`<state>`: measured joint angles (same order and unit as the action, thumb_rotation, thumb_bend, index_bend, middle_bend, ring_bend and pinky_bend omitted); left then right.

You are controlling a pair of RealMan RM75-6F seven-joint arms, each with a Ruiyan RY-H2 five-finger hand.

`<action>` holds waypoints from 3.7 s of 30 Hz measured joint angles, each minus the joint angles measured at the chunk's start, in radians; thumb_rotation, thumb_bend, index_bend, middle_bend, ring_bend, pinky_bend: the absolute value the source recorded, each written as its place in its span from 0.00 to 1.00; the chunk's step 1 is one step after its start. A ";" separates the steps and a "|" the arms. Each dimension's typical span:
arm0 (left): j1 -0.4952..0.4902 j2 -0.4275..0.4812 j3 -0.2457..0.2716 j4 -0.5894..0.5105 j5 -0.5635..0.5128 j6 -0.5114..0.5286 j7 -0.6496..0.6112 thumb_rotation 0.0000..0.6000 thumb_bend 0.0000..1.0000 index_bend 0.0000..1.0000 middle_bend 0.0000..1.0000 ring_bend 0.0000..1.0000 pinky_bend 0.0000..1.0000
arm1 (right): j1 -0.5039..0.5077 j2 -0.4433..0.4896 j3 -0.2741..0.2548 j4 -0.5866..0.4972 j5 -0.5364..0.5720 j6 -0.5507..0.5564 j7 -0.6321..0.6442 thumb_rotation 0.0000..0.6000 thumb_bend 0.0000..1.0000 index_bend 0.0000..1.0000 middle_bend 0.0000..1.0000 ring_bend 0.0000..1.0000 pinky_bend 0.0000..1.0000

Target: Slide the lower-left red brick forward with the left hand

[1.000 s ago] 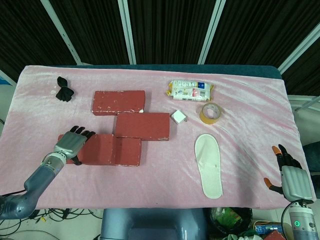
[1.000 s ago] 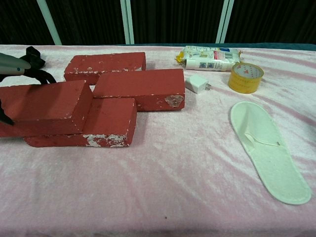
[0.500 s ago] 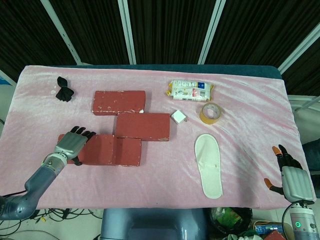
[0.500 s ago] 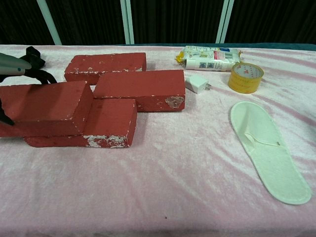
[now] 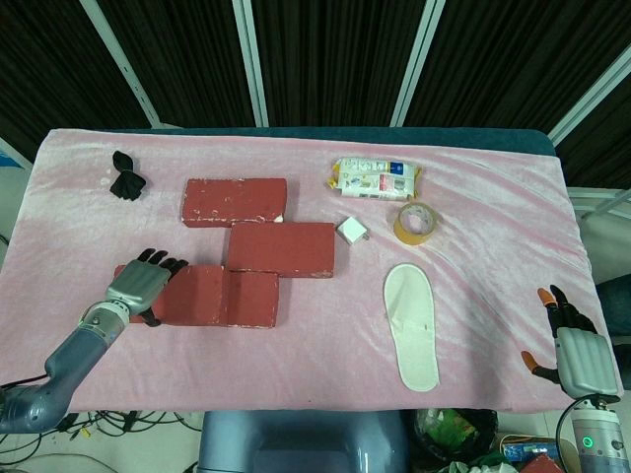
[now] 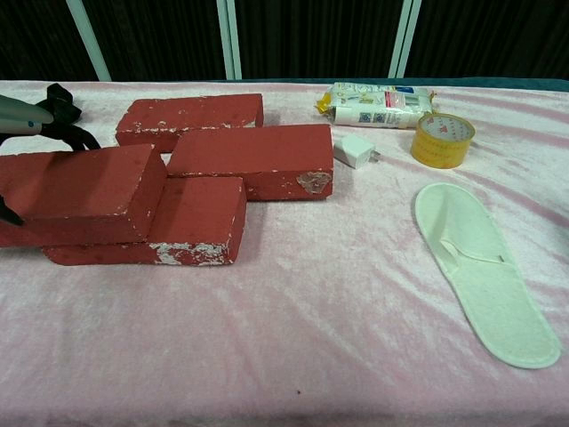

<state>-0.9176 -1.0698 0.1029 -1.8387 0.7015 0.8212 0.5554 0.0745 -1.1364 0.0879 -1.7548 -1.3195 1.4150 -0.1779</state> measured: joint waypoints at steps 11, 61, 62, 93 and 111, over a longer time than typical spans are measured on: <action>-0.002 0.003 -0.013 0.035 0.022 -0.026 -0.033 1.00 0.28 0.26 0.19 0.00 0.00 | 0.000 0.002 0.000 -0.001 0.003 -0.003 0.004 1.00 0.16 0.08 0.01 0.12 0.20; -0.159 -0.147 -0.053 0.575 -0.006 -0.361 -0.223 1.00 0.31 0.27 0.20 0.00 0.00 | 0.000 -0.003 0.004 0.000 0.020 -0.001 -0.011 1.00 0.16 0.08 0.01 0.12 0.20; -0.160 -0.147 -0.052 0.575 -0.004 -0.361 -0.222 1.00 0.31 0.27 0.20 0.00 0.00 | 0.000 -0.003 0.004 0.000 0.020 -0.001 -0.012 1.00 0.16 0.08 0.01 0.12 0.20; -0.180 -0.175 -0.001 0.593 0.003 -0.355 -0.219 1.00 0.31 0.26 0.19 0.00 0.00 | 0.002 -0.003 0.006 -0.002 0.029 -0.005 -0.014 1.00 0.16 0.08 0.01 0.12 0.20; -0.232 -0.212 0.032 0.609 -0.063 -0.374 -0.199 1.00 0.29 0.25 0.18 0.00 0.00 | 0.002 -0.001 0.007 -0.002 0.031 -0.006 -0.012 1.00 0.16 0.08 0.01 0.12 0.20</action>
<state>-1.1500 -1.2816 0.1352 -1.2293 0.6383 0.4474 0.3559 0.0768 -1.1375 0.0947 -1.7571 -1.2883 1.4093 -0.1901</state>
